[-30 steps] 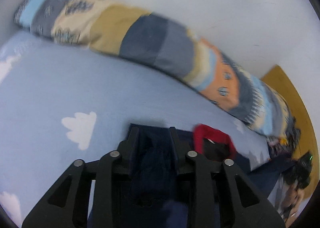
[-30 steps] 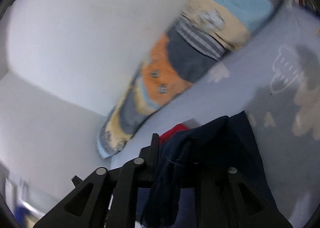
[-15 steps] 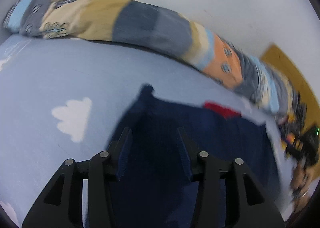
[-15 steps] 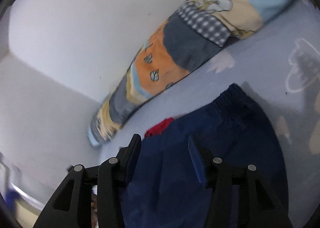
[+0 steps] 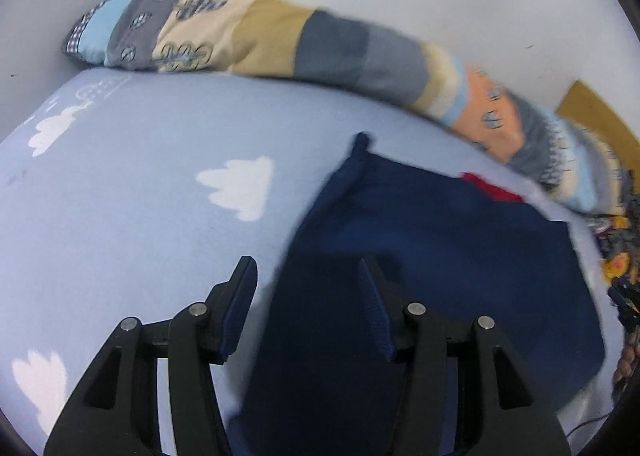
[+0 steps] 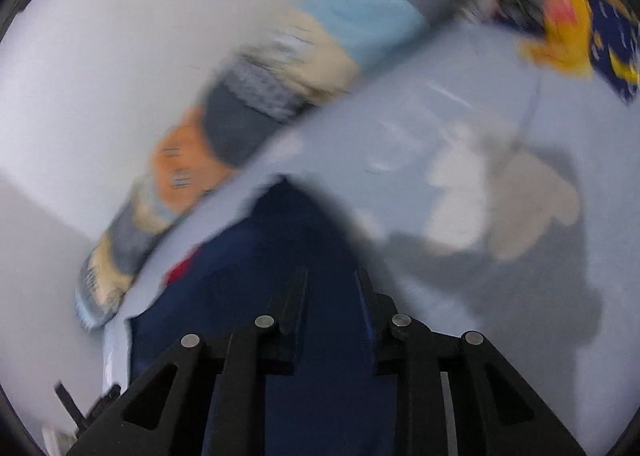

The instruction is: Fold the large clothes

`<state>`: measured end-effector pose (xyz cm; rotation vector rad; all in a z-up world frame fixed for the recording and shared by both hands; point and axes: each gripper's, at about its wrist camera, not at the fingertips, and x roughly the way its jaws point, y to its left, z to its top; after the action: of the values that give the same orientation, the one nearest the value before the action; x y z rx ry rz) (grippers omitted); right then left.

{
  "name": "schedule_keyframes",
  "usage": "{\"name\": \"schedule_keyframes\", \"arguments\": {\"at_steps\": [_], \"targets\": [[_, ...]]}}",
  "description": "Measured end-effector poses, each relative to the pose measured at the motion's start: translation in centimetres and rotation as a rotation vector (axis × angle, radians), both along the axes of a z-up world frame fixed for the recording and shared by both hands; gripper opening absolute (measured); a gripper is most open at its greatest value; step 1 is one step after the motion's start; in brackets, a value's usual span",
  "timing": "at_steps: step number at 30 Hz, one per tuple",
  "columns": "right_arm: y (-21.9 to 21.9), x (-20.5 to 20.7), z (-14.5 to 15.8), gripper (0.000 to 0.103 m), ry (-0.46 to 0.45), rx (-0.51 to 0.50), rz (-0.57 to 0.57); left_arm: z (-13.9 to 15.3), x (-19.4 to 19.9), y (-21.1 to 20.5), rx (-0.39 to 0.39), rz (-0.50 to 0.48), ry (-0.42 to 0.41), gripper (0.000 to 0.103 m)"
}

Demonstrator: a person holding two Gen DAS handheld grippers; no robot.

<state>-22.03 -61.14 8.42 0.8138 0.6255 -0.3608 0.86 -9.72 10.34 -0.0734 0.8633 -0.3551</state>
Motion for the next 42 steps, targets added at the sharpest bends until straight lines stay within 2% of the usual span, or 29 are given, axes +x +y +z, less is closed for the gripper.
{"name": "schedule_keyframes", "arguments": {"at_steps": [1, 3, 4, 6, 7, 8, 10, 11, 13, 15, 17, 19, 23, 27, 29, 30, 32, 33, 34, 36, 37, 39, 42], "targets": [[1.6, 0.2, 0.3, 0.033, -0.021, 0.006, 0.044, 0.0, -1.2, -0.6, 0.005, -0.025, 0.000, 0.052], [5.1, 1.2, 0.0, 0.035, -0.006, 0.050, 0.175, -0.9, -2.5, -1.8, 0.029, -0.059, 0.028, 0.054], [7.0, 1.4, -0.8, 0.034, -0.007, 0.097, 0.237, -2.2, -3.0, -2.3, 0.061, -0.068, 0.063, 0.057], [9.1, 1.2, -2.7, 0.033, 0.038, 0.170, 0.270, -4.2, -3.5, -2.3, 0.149, -0.044, 0.103, 0.057], [9.5, 0.9, -4.1, 0.027, 0.109, 0.193, 0.268, -5.1, -3.9, -1.7, 0.181, -0.017, 0.116, 0.058], [9.4, 0.3, -5.2, 0.025, 0.156, 0.187, 0.246, -5.1, -4.5, -1.1, 0.174, 0.005, 0.114, 0.058], [8.2, -2.0, -6.2, 0.000, 0.214, 0.149, 0.160, -4.3, -5.7, -0.3, 0.182, 0.048, 0.138, 0.058], [7.5, -3.2, -5.9, 0.000, 0.244, 0.132, 0.108, -3.6, -6.5, 0.1, 0.158, 0.061, 0.143, 0.058], [6.8, -5.6, -3.6, 0.011, 0.245, 0.055, 0.023, -1.7, -8.9, 0.1, 0.111, 0.072, 0.111, 0.058], [7.6, -6.9, -1.5, 0.012, 0.211, -0.008, 0.015, -0.1, -11.2, -1.1, 0.068, 0.034, 0.093, 0.058], [9.8, -7.4, 0.0, 0.016, 0.171, -0.014, 0.054, 1.0, -13.3, -2.7, 0.060, 0.006, 0.046, 0.059], [13.0, -7.3, 0.4, 0.017, 0.146, -0.024, 0.123, 1.1, -15.5, -5.0, 0.085, -0.039, 0.003, 0.068], [17.2, -4.5, -1.2, 0.017, 0.204, -0.084, 0.247, -0.7, -15.4, -8.1, 0.170, -0.117, 0.012, 0.068], [14.3, -4.0, -3.1, 0.018, 0.258, -0.030, 0.183, -2.9, -12.4, -7.7, 0.317, -0.037, 0.033, 0.068], [11.8, -4.3, -4.7, 0.014, 0.305, 0.041, 0.117, -4.8, -10.7, -6.8, 0.367, 0.031, 0.128, 0.074], [11.1, -4.8, -5.2, 0.014, 0.323, 0.067, 0.088, -5.3, -9.9, -5.7, 0.293, 0.081, 0.197, 0.078], [9.8, -6.0, -5.1, 0.012, 0.353, 0.050, 0.032, -5.5, -9.2, -4.5, 0.151, 0.167, 0.269, 0.077], [9.8, -5.9, -4.5, 0.018, 0.357, 0.009, 0.019, -5.4, -9.1, -4.4, 0.116, 0.197, 0.278, 0.077], [10.3, -5.5, -3.5, 0.018, 0.356, -0.051, 0.015, -5.1, -9.2, -4.7, 0.106, 0.220, 0.278, 0.077], [11.3, -4.6, -2.3, 0.018, 0.311, -0.103, 0.041, -4.2, -9.7, -5.9, 0.059, 0.230, 0.248, 0.076], [12.1, -4.1, -1.9, 0.019, 0.290, -0.115, 0.063, -4.0, -10.0, -6.6, 0.059, 0.217, 0.234, 0.076], [13.1, -3.3, -2.0, 0.021, 0.285, -0.136, 0.091, -3.5, -10.5, -8.5, 0.107, 0.151, 0.192, 0.076], [14.3, -2.6, -3.7, 0.022, 0.345, -0.141, 0.147, -3.6, -10.8, -10.8, 0.196, 0.056, 0.137, 0.076]]}}
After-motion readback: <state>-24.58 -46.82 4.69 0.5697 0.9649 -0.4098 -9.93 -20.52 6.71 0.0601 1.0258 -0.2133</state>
